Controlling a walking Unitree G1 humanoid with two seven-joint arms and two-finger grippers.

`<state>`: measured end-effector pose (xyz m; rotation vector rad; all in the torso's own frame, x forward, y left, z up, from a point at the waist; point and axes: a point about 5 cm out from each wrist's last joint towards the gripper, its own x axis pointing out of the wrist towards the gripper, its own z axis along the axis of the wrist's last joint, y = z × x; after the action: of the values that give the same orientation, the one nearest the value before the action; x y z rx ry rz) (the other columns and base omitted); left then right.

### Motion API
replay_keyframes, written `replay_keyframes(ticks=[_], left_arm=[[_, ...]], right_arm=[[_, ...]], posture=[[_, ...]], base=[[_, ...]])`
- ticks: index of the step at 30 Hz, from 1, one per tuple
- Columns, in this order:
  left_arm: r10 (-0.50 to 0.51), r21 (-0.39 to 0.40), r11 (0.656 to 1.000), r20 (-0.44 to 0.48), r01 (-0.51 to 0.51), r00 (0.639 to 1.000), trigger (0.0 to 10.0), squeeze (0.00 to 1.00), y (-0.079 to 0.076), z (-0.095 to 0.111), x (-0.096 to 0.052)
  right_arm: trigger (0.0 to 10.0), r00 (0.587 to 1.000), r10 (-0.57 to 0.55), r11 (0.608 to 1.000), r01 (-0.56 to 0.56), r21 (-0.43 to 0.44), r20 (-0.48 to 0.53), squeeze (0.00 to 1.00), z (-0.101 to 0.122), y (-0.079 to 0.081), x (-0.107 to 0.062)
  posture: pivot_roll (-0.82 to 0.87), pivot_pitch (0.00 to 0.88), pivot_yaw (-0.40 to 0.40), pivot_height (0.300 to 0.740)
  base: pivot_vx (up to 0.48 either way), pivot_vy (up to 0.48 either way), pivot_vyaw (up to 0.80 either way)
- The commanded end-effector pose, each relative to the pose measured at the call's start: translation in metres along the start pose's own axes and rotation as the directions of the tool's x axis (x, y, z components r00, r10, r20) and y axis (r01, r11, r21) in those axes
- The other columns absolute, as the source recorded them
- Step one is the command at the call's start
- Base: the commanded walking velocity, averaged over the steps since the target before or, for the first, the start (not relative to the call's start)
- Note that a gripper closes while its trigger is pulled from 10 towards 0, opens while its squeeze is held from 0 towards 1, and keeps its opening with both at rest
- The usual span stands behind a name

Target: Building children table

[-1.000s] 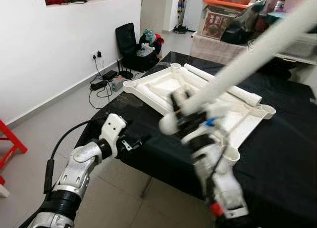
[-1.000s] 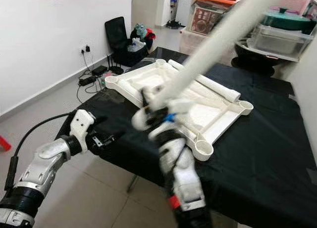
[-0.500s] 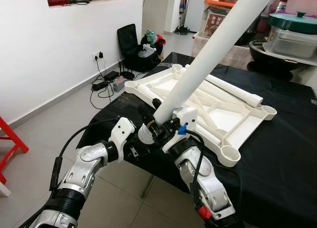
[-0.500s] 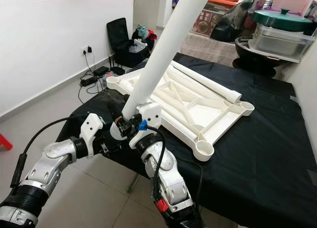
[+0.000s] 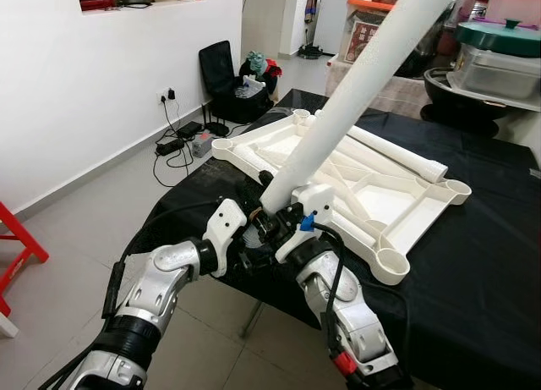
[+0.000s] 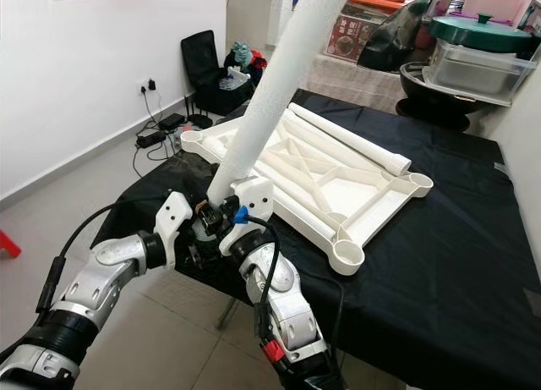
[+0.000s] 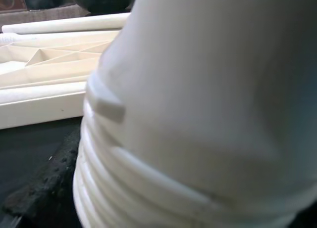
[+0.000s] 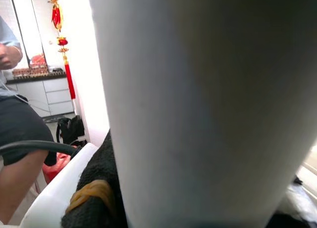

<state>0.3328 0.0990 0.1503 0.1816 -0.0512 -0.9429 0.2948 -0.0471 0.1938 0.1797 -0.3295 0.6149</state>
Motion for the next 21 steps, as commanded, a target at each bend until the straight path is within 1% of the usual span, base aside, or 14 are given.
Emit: replay_keyframes(ticks=[1,6,15,17,20,21], left_arm=[[-0.014,0.006,1.0,0.009,0.014,1.0,10.0,0.0,-0.002,0.006,0.005],[-0.022,0.019,1.0,0.006,0.022,1.0,10.0,0.0,-0.004,0.007,0.005],[-0.019,0.036,0.999,-0.014,0.02,1.0,10.0,0.0,-0.004,0.003,0.004],[-0.02,0.063,0.998,-0.016,0.021,1.0,10.0,0.0,-0.004,0.004,0.005],[-0.02,0.063,0.998,-0.016,0.021,1.0,10.0,0.0,-0.004,0.004,0.005],[-0.014,0.078,0.997,-0.017,0.016,1.0,10.0,0.0,-0.003,0.005,0.006]], right_arm=[[0.0,0.998,0.015,1.0,-0.017,-0.025,-0.056,0.0,-0.013,0.002,-0.004],[0.0,0.995,-0.011,0.998,0.005,-0.058,-0.103,0.0,-0.021,-0.003,-0.005],[0.0,0.994,-0.009,0.999,0.004,-0.05,-0.112,0.0,-0.024,-0.004,-0.005],[0.0,0.991,-0.001,0.999,-0.005,-0.043,-0.133,0.0,-0.027,-0.003,-0.006],[0.0,0.991,-0.001,0.999,-0.005,-0.043,-0.133,0.0,-0.027,-0.003,-0.006],[0.0,0.991,0.001,1.0,-0.005,-0.03,-0.137,0.0,-0.028,-0.002,-0.007]], posture=[[0.04,0.0,-0.063,0.74],[0.04,0.0,-0.064,0.74],[0.04,0.0,-0.062,0.74],[0.04,0.0,-0.06,0.74],[0.04,0.0,-0.06,0.74],[0.04,0.0,-0.06,0.74]], base=[[0.0,0.0,0.0],[0.0,0.0,0.0],[0.0,0.0,0.0],[0.0,0.0,0.0],[0.0,0.0,0.0],[0.0,0.0,0.0]])
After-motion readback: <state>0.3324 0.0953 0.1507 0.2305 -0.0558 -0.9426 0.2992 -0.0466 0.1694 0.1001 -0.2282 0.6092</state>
